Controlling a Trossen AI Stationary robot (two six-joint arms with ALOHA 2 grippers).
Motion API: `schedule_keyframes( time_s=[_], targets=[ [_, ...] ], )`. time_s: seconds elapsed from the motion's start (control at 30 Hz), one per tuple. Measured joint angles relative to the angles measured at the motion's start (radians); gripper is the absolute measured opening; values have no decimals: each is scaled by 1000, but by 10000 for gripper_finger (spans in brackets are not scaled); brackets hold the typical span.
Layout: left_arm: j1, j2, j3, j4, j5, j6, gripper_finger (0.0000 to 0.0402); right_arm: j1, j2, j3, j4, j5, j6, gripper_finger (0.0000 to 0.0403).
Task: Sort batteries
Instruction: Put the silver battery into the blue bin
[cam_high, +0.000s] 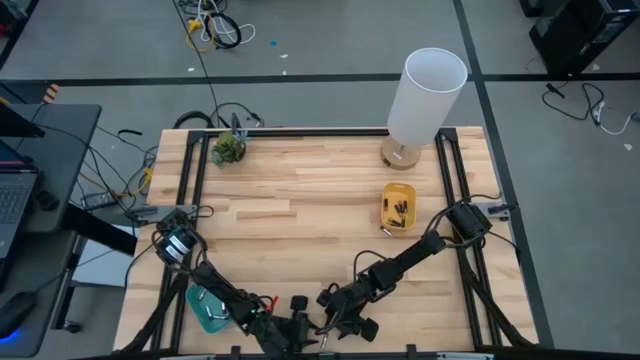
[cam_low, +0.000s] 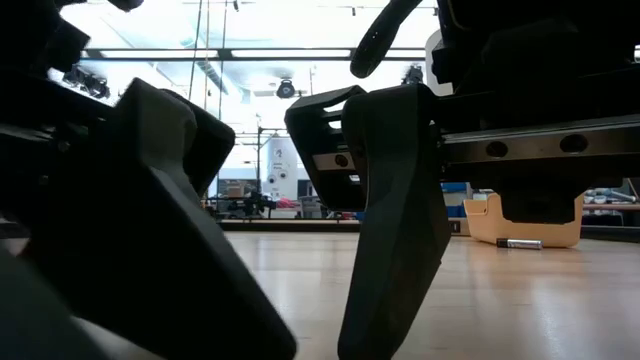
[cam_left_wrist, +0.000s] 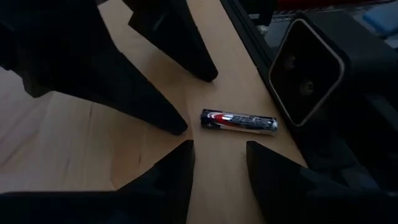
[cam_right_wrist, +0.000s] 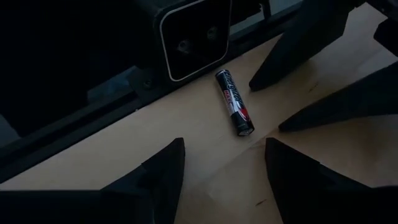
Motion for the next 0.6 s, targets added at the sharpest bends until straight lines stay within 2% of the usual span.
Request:
schedule_keyframes(
  time_s=[0.6],
  targets=[
    [49,4,-2,39,-19,-25,163,13,1,0,15,-1,-56,209]
  ],
)
